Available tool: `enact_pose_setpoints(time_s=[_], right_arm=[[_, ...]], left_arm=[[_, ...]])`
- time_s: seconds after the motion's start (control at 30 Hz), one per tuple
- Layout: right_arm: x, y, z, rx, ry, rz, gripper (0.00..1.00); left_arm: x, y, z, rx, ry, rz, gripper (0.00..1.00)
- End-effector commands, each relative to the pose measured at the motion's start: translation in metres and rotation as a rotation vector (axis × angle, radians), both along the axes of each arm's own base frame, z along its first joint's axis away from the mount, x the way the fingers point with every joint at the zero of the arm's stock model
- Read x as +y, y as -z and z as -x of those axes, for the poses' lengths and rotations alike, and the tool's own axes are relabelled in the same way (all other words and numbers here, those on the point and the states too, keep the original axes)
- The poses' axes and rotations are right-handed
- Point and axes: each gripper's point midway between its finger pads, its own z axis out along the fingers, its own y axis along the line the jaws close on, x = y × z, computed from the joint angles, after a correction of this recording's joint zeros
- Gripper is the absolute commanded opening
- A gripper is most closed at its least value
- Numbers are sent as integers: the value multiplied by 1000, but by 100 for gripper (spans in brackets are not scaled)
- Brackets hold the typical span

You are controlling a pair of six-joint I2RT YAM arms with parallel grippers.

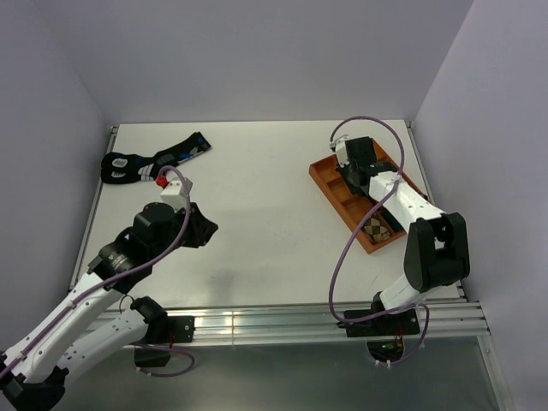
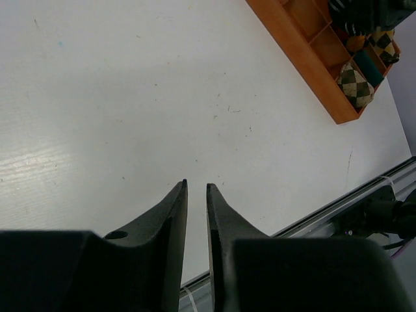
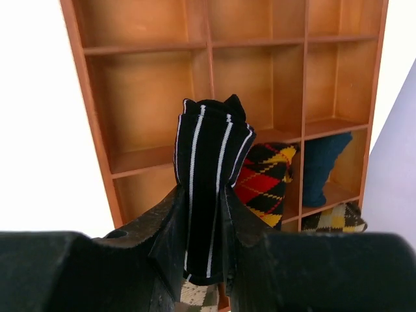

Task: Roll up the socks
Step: Place the sock in the storage box.

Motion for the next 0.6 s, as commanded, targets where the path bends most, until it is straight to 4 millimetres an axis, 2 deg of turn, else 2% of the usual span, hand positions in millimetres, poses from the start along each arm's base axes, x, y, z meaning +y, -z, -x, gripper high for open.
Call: enact_pose_setpoints(time_s=[0.0, 0.23, 0.57], right_arm=[[-13, 6, 8, -7, 49, 42, 0], [-24, 25, 26, 38, 67, 80, 0], [-15, 49, 35, 118, 36, 44, 0]], left_arm=[[4, -15, 0, -82, 17, 5, 24], [1, -12, 2, -90, 39, 15, 25], [0, -14, 4, -98, 52, 27, 26]])
